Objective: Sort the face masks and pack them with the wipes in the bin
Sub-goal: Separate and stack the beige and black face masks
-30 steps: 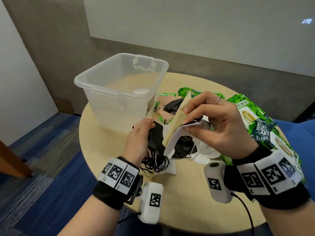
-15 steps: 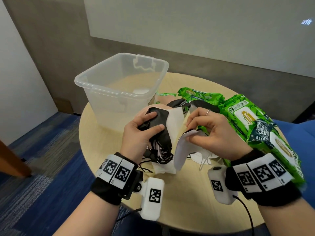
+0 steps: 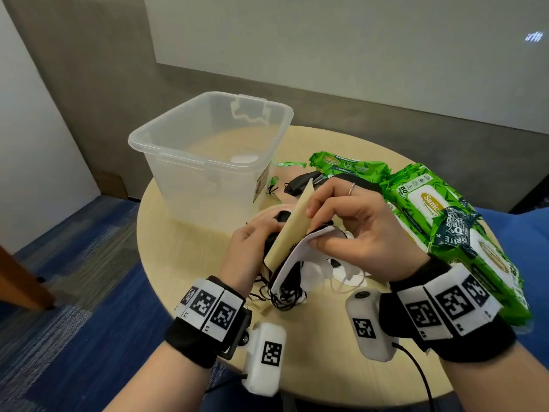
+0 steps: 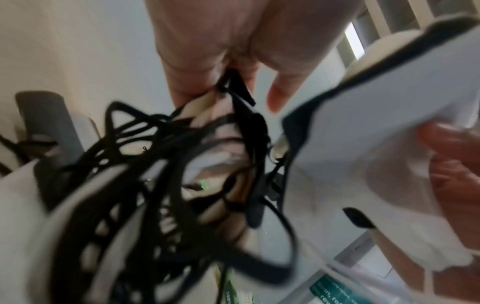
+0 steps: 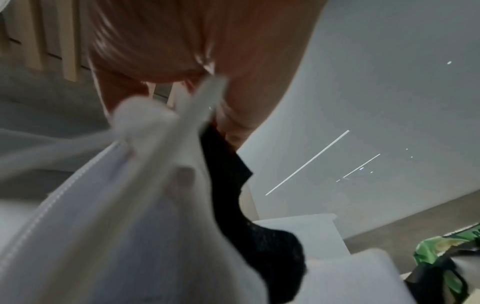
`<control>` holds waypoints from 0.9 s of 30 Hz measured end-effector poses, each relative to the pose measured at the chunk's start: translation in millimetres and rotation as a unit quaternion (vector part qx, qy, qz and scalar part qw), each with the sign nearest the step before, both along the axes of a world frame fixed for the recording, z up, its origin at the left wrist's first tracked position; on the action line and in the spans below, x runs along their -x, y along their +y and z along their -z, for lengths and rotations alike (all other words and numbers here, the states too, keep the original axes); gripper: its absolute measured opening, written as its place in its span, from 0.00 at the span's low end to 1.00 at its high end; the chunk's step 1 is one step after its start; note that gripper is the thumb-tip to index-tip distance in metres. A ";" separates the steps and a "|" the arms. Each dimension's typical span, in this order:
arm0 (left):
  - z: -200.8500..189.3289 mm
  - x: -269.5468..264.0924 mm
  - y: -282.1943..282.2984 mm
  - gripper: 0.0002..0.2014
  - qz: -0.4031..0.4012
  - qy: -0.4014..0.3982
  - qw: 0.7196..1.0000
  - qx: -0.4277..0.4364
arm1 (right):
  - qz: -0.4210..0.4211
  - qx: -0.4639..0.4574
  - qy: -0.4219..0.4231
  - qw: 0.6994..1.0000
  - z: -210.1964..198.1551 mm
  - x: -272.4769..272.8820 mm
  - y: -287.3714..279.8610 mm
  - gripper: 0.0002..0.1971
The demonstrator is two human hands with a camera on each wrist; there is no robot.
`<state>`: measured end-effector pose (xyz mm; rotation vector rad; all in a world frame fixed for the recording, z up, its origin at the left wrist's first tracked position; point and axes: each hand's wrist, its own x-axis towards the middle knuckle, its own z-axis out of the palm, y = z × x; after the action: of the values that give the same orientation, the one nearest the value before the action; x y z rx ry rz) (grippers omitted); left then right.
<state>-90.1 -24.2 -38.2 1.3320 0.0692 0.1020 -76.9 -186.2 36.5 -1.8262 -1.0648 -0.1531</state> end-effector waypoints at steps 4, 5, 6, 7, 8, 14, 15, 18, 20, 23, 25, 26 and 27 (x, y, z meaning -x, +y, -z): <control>-5.1 5.5 0.7 0.21 0.102 0.022 0.992 0.072 | 0.022 0.016 0.006 1.000 7.5 -3.5 -3.4 0.04; -5.8 5.7 0.8 0.21 0.112 0.010 0.991 0.072 | 0.030 0.025 0.010 0.999 9.8 -4.9 -5.6 0.04; -6.6 6.5 1.5 0.19 0.118 -0.003 0.990 0.071 | 0.038 0.035 0.013 0.999 11.9 -6.4 -7.7 0.05; -7.5 7.2 2.2 0.19 0.122 -0.016 0.990 0.069 | 0.046 0.046 0.015 0.998 13.9 -7.6 -9.8 0.06; -7.6 7.5 2.5 0.18 0.127 -0.031 0.989 0.063 | 0.053 0.057 0.018 0.997 15.7 -8.9 -11.5 0.08; -9.1 8.2 0.3 0.09 0.038 -0.014 0.999 0.005 | 0.083 0.077 0.053 0.992 20.4 -10.6 -18.0 0.08; -9.7 8.0 0.4 0.09 0.008 -0.018 1.000 0.002 | 0.093 0.090 0.071 0.989 20.4 -10.9 -19.4 0.05; -6.8 5.5 3.4 0.05 -0.072 -0.042 0.996 -0.037 | 0.098 0.112 0.148 0.978 19.6 -12.3 -23.4 0.03; -2.1 2.1 6.0 0.05 -0.107 -0.057 0.990 -0.077 | 0.072 0.073 0.196 0.975 18.3 -11.3 -23.4 0.05; -0.6 0.7 5.2 0.08 -0.129 -0.090 0.978 -0.137 | 0.048 -0.045 0.256 0.964 15.0 -8.3 -16.6 0.06; -0.1 0.2 3.4 0.14 -0.133 -0.116 0.972 -0.157 | 0.078 -0.086 0.254 0.960 14.4 -9.8 -9.8 0.07; -0.2 0.4 2.2 0.16 -0.133 -0.128 0.968 -0.169 | 0.098 -0.080 0.238 0.963 14.6 -10.5 -5.9 0.07; -0.1 0.6 1.6 0.17 -0.134 -0.141 0.963 -0.185 | 0.118 -0.061 0.214 0.968 15.4 -11.0 -2.0 0.06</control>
<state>-90.7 -22.6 -38.1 1.6625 -0.0129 0.5564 -65.9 -188.2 21.1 -1.7631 -0.5253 0.0358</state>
